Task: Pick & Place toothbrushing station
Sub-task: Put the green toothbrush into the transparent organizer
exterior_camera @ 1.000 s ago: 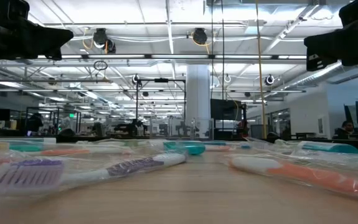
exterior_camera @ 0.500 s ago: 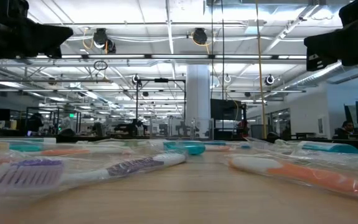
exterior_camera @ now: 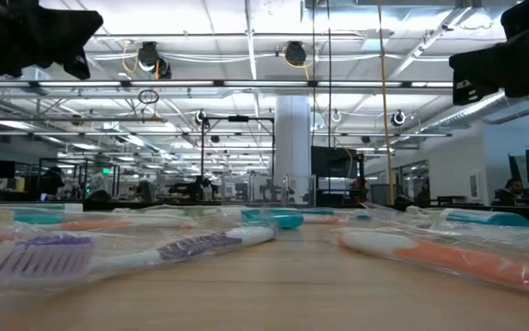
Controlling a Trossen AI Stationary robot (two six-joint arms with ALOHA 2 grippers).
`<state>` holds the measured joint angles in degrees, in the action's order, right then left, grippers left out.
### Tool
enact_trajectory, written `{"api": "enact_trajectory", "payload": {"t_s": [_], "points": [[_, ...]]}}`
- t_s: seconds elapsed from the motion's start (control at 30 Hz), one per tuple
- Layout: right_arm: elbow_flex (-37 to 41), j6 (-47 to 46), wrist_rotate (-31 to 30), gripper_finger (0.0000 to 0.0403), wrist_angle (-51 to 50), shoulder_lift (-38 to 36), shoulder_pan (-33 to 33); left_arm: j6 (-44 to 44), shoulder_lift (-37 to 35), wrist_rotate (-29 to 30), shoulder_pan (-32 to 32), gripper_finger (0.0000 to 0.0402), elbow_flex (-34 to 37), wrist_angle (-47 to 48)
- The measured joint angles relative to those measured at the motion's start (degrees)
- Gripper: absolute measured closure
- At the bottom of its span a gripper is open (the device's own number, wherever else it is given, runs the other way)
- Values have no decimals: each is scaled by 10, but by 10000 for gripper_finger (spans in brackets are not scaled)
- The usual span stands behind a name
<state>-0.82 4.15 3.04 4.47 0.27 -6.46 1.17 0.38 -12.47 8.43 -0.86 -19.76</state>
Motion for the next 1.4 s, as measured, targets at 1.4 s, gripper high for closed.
{"api": "enact_trajectory", "payload": {"t_s": [1.4], "points": [[0, -40, -171, 403, 208, 18, 0, -188, 0, 30, 0, 364, 0, 54]]}}
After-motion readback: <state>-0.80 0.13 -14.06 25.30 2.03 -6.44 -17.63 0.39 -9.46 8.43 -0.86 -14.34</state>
